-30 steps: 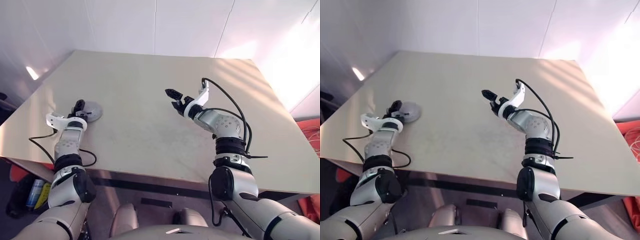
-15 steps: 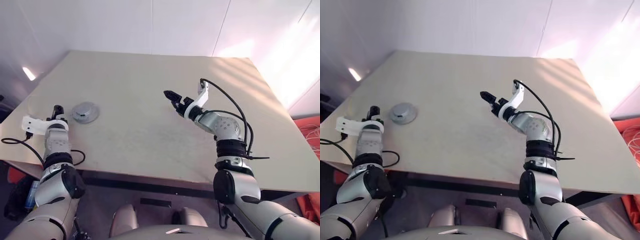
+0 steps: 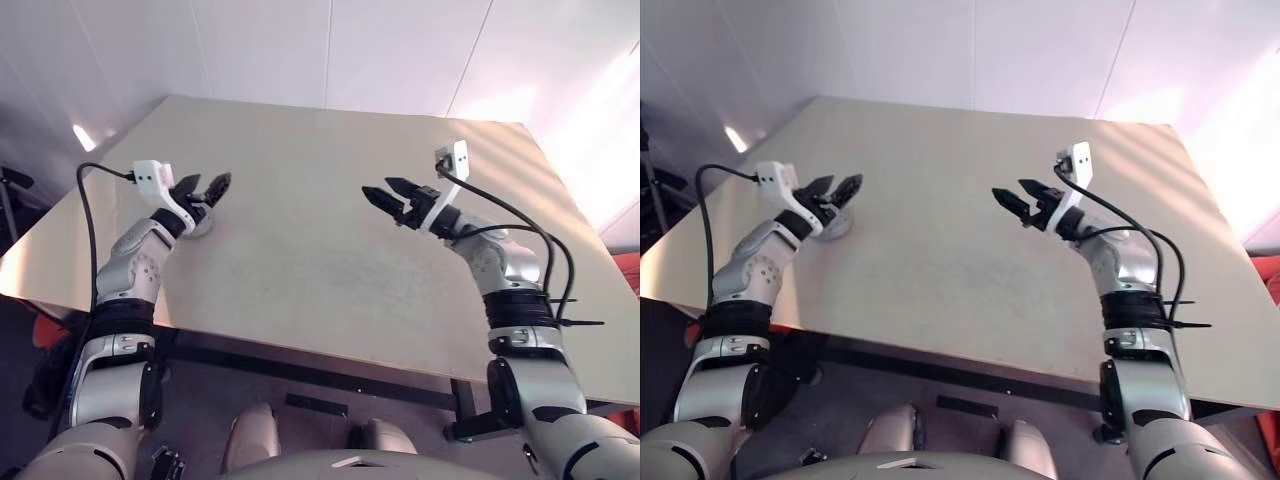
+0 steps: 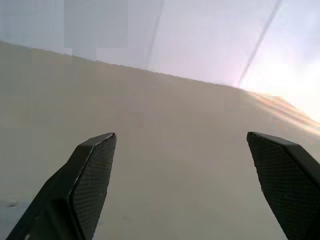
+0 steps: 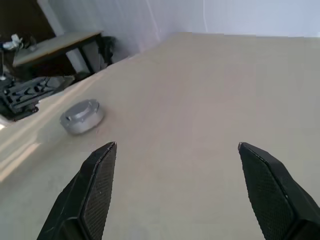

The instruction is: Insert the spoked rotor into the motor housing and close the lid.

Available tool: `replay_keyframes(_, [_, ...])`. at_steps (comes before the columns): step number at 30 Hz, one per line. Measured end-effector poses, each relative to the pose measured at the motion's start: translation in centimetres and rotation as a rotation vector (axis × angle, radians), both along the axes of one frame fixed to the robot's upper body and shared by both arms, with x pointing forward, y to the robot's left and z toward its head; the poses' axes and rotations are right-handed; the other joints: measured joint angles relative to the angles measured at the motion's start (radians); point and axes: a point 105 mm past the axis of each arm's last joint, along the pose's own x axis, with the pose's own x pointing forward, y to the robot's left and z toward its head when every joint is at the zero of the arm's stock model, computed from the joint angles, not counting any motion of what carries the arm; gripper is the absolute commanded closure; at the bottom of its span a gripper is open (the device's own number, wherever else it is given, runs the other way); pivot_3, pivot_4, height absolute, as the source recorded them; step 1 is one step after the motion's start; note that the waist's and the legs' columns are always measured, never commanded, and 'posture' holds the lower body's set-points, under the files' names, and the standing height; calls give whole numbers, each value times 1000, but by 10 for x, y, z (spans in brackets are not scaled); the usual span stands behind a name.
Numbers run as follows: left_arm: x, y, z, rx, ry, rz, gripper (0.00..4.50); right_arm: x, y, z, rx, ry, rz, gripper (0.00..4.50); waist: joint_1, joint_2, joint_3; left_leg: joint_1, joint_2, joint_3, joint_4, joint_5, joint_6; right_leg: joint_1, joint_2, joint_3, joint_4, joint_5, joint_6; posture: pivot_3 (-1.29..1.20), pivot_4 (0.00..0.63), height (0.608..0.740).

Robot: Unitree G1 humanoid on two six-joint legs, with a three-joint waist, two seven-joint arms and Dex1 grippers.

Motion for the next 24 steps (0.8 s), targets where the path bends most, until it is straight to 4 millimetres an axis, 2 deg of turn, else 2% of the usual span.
replay_keyframes(5, [-18, -37, -13, 143, 13, -204, 64, -28, -27, -18, -205, 11, 132, 87, -7, 1, 0, 0, 1, 1, 1, 0, 7, -1, 0, 0, 0, 0, -1, 0, 0, 740])
replay_keyframes(8, [-26, -50, -20, 198, 3, -276, 64, -33, -38, -24, -286, 6, 139, 87, -10, 1, 0, 1, 1, 2, 2, -1, 11, 0, 0, 1, 0, 0, -1, 0, 0, 740])
replay_keyframes(12, [-36, -65, -26, 231, -24, -350, 64, -34, -42, -25, -316, -3, 135, 87, -8, 1, 0, 1, 1, 2, 2, 0, 12, 1, 0, 1, 1, 1, -2, 0, 0, 740])
replay_keyframes(24, [-37, -76, -33, 208, -31, -381, 64, -25, -38, -36, -335, -46, 64, 87, -8, 2, 0, 1, 1, 2, 3, -1, 13, 1, 0, 0, 1, 1, -3, 0, 0, 740])
